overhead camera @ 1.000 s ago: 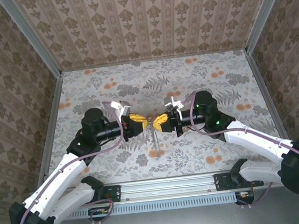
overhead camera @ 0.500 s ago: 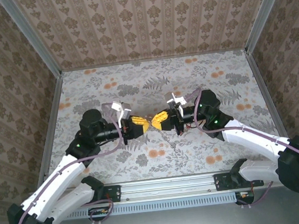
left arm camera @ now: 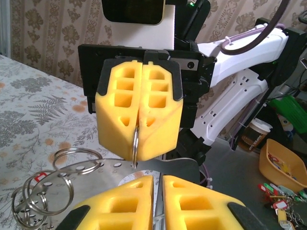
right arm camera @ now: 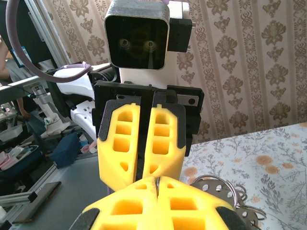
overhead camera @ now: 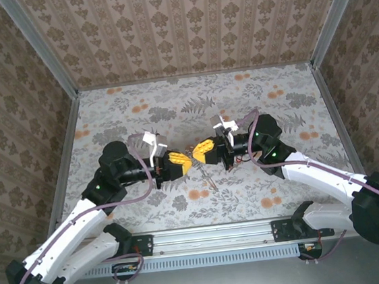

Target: Put the keys on the keyring

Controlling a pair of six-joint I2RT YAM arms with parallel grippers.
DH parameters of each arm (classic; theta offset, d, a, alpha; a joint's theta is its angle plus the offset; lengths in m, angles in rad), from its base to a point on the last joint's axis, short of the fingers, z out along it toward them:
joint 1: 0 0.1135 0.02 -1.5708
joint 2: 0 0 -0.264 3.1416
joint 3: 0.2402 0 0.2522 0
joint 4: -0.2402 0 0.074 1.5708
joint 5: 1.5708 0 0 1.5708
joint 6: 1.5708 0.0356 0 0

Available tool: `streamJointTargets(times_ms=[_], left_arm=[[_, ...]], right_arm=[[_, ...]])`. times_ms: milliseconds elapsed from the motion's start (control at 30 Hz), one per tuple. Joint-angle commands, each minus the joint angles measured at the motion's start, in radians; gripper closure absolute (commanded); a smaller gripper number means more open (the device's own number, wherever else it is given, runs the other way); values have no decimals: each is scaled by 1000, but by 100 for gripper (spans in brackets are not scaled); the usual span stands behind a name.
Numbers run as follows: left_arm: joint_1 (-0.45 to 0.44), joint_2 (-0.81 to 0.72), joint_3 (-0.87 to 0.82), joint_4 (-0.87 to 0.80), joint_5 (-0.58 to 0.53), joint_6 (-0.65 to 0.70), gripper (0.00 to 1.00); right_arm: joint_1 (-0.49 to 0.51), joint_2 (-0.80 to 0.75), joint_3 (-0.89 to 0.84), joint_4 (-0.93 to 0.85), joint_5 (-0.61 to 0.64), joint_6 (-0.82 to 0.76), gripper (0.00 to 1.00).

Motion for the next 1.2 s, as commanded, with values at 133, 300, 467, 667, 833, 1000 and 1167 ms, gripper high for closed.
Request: streamJointTargets(times_ms=[133, 300, 467, 667, 833, 1000, 1167], left_arm=[[-19, 19, 58, 35, -2, 60, 88], [-23, 51, 78, 35, -10, 77, 90], [-28, 68, 77, 21, -26, 94, 98], [-25, 59, 62, 21, -42, 103, 100], [-25, 45, 55, 4, -52, 117, 100], [28, 7, 45, -136, -280, 112, 88], [181, -14, -7, -262, -492, 13, 72]], right_arm=[[0, -18, -17, 51, -15, 20, 100], [2, -25, -18, 38, -20, 14, 100], [6, -28, -18, 40, -24, 15, 100], [9, -31, -21, 39, -23, 16, 100], [8, -30, -19, 29, -19, 18, 100], [5, -37, 5, -309, 201, -123, 100], [0, 85, 36, -575, 453, -191, 100]])
